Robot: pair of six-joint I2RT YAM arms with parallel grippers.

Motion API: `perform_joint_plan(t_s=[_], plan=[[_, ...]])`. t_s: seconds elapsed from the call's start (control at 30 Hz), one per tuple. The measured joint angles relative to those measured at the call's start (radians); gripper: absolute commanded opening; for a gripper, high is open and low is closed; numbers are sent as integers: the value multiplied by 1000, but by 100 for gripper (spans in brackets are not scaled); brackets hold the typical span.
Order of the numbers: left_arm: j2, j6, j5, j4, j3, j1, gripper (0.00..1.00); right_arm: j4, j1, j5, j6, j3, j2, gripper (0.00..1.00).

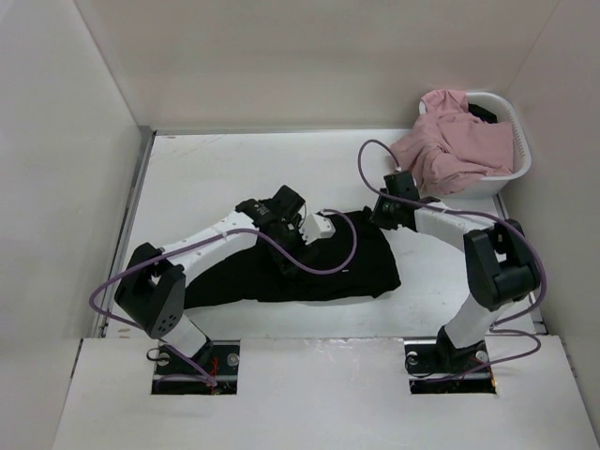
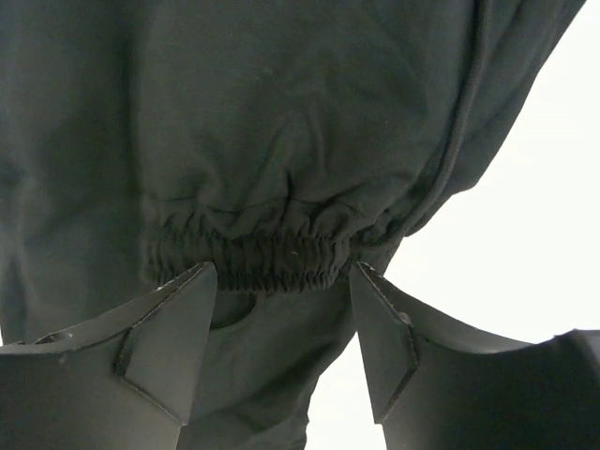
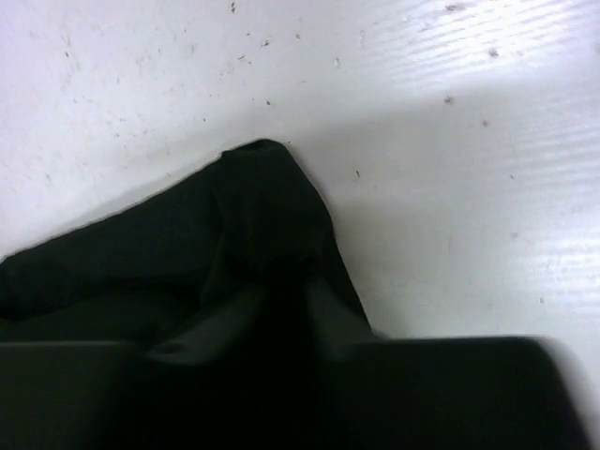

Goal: Fold and stack the trousers
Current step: Fold the trousers

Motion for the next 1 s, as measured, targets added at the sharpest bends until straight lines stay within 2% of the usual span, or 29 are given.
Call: perform_joint_plan(t_s=[0.07, 0.23, 0.37, 0.53, 0.57, 0.6, 0.63, 0.7, 0.83, 1.0], plan=[[-5, 18, -13, 24, -52, -14, 54, -2, -2, -9, 14, 12, 23, 0], [5, 105, -104, 81, -172, -51, 47, 45, -36, -22, 118, 0, 26, 0], [7, 174, -173, 124, -186, -19, 47, 172, -68, 18, 243, -92, -45, 0], [14, 223, -209, 169, -178, 32, 48, 259, -76, 76, 320, -139, -82, 0], [19, 227, -212, 172, -171, 38, 49, 283, -76, 86, 330, -151, -83, 10], [21, 231, -214, 174, -161, 44, 50, 304, -76, 97, 339, -167, -89, 29], [21, 234, -214, 175, -151, 51, 52, 317, -74, 107, 349, -183, -98, 55], [17, 241, -212, 175, -124, 68, 55, 317, -74, 120, 349, -203, -122, 100], [-46, 251, -209, 164, -98, 171, 59, 257, -79, 142, 273, -206, -222, 100], [-180, 259, -220, 122, -122, 420, 59, 144, -88, 145, 162, -219, -388, 100]])
